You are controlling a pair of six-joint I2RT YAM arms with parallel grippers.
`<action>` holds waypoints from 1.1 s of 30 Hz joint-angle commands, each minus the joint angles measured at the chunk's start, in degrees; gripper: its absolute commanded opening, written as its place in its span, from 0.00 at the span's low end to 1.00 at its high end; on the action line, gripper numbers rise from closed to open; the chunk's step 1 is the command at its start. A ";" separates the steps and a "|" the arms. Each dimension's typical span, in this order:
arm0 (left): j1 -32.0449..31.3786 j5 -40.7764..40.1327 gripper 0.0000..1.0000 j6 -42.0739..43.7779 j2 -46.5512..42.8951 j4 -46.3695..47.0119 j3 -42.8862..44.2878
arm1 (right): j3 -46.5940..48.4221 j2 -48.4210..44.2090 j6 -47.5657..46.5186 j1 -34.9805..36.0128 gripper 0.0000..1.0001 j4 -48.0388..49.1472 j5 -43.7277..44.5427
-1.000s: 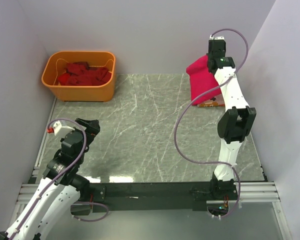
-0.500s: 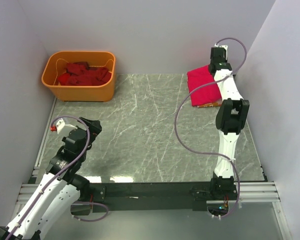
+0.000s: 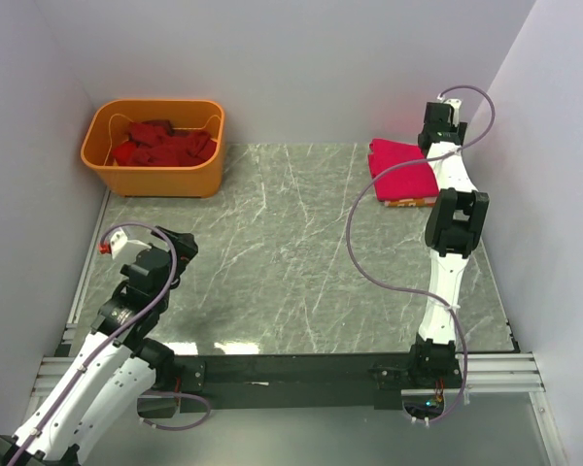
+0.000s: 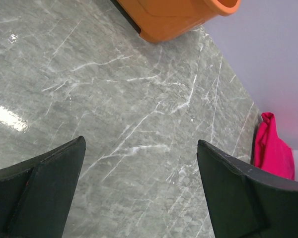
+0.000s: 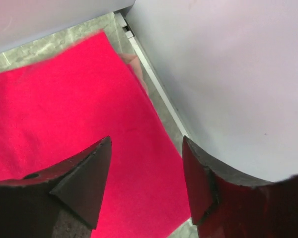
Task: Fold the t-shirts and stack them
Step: Neatly place the folded tshirt to the corner, then reset both grippers
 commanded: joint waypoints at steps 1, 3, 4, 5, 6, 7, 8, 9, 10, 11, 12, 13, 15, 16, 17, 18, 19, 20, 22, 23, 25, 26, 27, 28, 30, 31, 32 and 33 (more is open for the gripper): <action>-0.14 -2.01 0.99 0.88 0.52 0.78 3.25 | -0.07 -3.24 3.27 0.09 0.73 2.63 0.41; -0.14 -1.83 0.99 0.96 0.52 0.86 3.34 | -1.22 -5.18 4.25 0.00 0.74 1.84 -0.30; -0.14 -1.74 0.99 1.05 0.61 0.95 3.34 | -2.70 -7.54 6.95 0.09 0.74 1.40 -1.00; -0.14 -1.57 1.00 1.05 0.61 1.12 3.34 | -3.68 -8.78 7.93 0.09 0.74 0.96 -3.36; -0.14 -1.66 0.99 1.05 0.61 1.13 3.34 | -4.90 -10.27 8.72 0.09 0.74 0.61 -4.86; -0.14 -2.00 0.99 0.53 0.61 1.13 3.25 | -8.13 -13.50 10.47 0.26 0.75 0.69 -6.27; -0.14 -2.44 0.99 0.00 0.70 1.04 3.16 | -9.91 -15.28 11.27 0.35 0.75 0.78 -8.89; -0.14 -2.88 0.99 -0.44 0.79 0.78 2.99 | -11.93 -17.03 12.24 0.44 0.75 0.78 -9.70; -0.14 -3.41 0.99 -0.96 0.87 0.43 2.99 | -16.47 -20.79 14.25 0.70 0.75 1.22 -10.58; -0.14 -4.63 0.99 -2.36 1.22 0.07 3.07 | -19.21 -22.92 15.14 0.88 0.76 1.57 -11.63; -0.14 -4.99 0.99 -2.81 1.31 -0.36 3.08 | -22.03 -25.12 16.02 0.97 0.76 2.10 -13.56; -0.14 -5.00 0.99 -3.16 1.49 -0.37 3.16 | -27.36 -29.31 17.59 1.23 0.76 3.23 -14.10; -0.14 -4.73 0.99 -3.25 1.84 0.07 3.08 | -32.93 -35.99 18.83 2.19 0.76 3.86 -14.72; -0.14 -4.65 0.99 -3.43 2.02 0.59 2.90 | -38.35 -38.30 20.93 2.63 0.77 4.03 -14.37; -0.14 -5.43 1.00 -3.60 2.36 0.69 2.81 | -41.53 -40.76 21.73 3.94 0.77 4.73 -14.37; -0.05 -6.22 0.99 -3.69 2.54 0.51 2.72 | -44.70 -43.22 22.52 4.65 0.77 5.61 -14.54; -0.14 -6.84 1.00 -4.30 2.72 -0.27 2.99 | -50.04 -47.68 24.45 5.35 0.77 5.88 -14.80; -0.14 -8.49 0.99 -4.40 3.07 -0.72 3.16 | -52.53 -49.99 25.34 5.97 0.77 6.14 -14.98; -0.14 -9.65 0.99 -5.62 3.25 -1.68 3.51 | -58.58 -55.25 27.88 8.60 0.80 6.32 -15.68; -0.14 -10.09 0.99 -6.15 3.51 -1.77 3.43 | -60.53 -56.85 28.24 9.57 0.81 6.75 -16.47; -0.14 -10.01 1.00 -5.29 3.51 -0.99 2.73 | -64.74 -60.11 29.81 12.47 0.86 5.97 -17.79; -0.14 -10.01 0.99 -4.67 3.77 0.06 2.46 | -66.25 -60.99 30.26 13.35 0.86 5.88 -18.58; -0.14 -10.18 0.99 -4.23 3.95 -0.02 2.37 | -67.83 -63.00 30.44 15.27 0.86 6.31 -18.93; -0.14 -10.62 0.99 -4.66 4.04 -0.54 2.46 | -70.63 -63.98 31.92 15.99 0.86 6.58 -18.68; -0.14 -11.50 0.99 -5.62 4.56 -2.46 2.81 | -72.93 -66.78 32.46 17.05 0.86 7.98 -19.90; -0.14 -12.28 0.99 -6.24 4.74 -3.00 2.90 | -74.94 -67.84 33.77 18.09 0.86 8.42 -19.47; -0.14 -12.46 0.99 -6.24 4.83 -3.18 2.99 | -76.10 -68.90 33.69 18.45 0.86 9.39 -19.72; -0.14 -12.38 0.99 -5.89 4.83 -3.35 3.16 | -76.98 -71.17 33.52 18.54 0.86 11.05 -19.47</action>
